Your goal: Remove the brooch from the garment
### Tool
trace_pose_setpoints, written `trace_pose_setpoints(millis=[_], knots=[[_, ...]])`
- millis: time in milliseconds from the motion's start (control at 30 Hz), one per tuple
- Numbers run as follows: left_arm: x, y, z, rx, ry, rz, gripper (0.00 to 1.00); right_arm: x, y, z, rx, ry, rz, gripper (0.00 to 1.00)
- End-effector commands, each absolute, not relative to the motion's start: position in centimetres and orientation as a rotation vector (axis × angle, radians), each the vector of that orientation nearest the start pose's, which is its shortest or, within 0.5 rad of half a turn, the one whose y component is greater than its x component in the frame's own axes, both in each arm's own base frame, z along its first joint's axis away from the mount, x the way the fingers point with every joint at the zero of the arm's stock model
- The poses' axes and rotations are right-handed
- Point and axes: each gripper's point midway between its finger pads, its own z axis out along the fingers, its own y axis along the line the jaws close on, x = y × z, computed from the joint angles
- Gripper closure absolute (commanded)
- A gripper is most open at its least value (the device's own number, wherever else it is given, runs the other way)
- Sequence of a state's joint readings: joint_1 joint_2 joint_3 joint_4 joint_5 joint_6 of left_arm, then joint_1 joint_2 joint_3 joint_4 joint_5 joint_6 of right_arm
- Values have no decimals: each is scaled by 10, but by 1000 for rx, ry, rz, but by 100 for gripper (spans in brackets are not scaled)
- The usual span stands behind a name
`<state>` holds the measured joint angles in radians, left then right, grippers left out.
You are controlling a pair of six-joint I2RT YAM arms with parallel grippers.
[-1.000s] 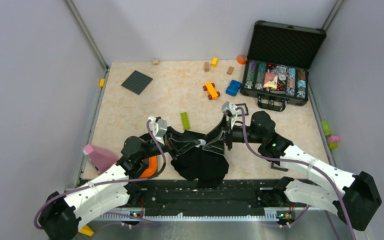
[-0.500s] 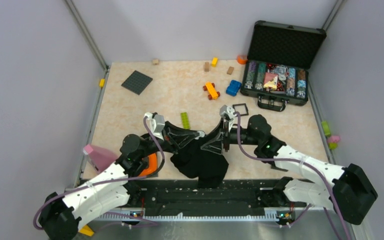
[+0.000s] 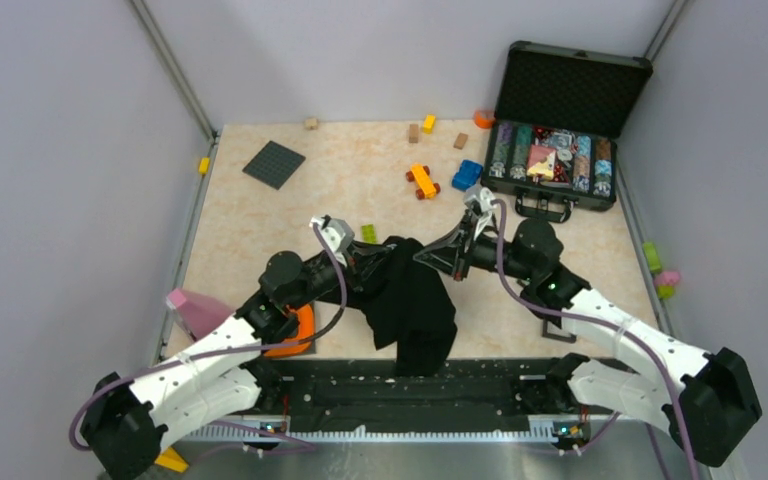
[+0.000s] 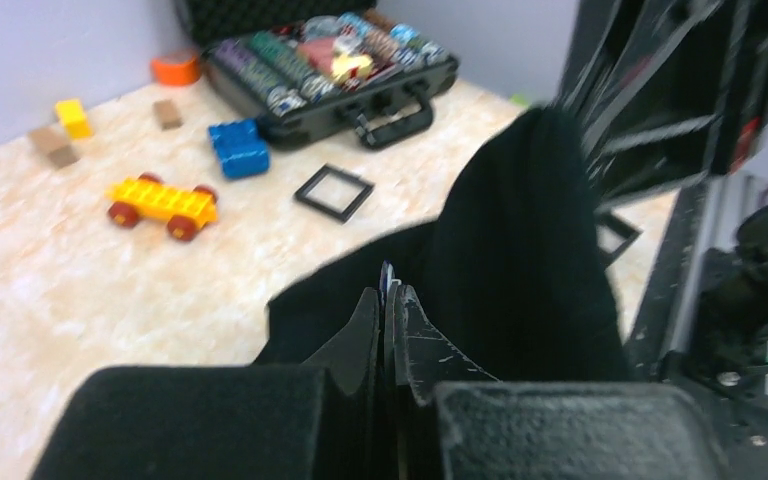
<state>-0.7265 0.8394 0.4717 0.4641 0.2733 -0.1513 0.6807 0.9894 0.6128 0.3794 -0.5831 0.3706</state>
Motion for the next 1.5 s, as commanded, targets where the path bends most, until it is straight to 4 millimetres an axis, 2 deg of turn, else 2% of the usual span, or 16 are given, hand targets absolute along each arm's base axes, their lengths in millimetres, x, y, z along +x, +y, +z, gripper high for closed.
trace_pose_setpoints(millis=[0,233,333,433,500,600,633,700,833,933,1000,1033,1067,1200,1233,1467], knots=[[239,-247,235,591,1467,-752,100,208,292,300,-667,1494,1239,100],[272,-153,262,73,1536,-401,100,249,276,225,-549,1892,963,100],[267,-125,280,-6,1512,-315,100,272,284,216,-530,1934,908,100],[258,-103,298,-56,1482,-261,100,303,305,232,-520,1891,901,100],[253,-91,308,-79,1465,-237,100,327,325,258,-533,1828,916,100],[244,-80,319,-88,1462,-220,100,366,360,328,-566,1685,938,100],[242,-77,323,-93,1459,-217,100,379,372,381,-571,1582,954,100],[238,-73,328,-102,1447,-224,100,393,389,445,-600,1453,953,100],[235,-74,331,-103,1432,-249,100,410,396,562,-530,1174,945,100],[239,-80,327,-89,1441,-262,100,414,387,601,-431,1026,949,94],[241,-89,324,-63,1447,-286,100,416,387,592,-414,1057,956,33],[242,-94,324,-51,1449,-302,100,415,390,581,-445,1091,955,12],[243,-98,323,-38,1454,-318,100,415,394,561,-485,1164,949,3],[244,-118,317,20,1478,-387,100,400,384,487,-577,1390,901,3],[244,-123,321,24,1461,-415,100,395,380,448,-585,1470,898,3],[239,-161,316,136,1455,-596,100,318,306,344,-516,1567,858,6]])
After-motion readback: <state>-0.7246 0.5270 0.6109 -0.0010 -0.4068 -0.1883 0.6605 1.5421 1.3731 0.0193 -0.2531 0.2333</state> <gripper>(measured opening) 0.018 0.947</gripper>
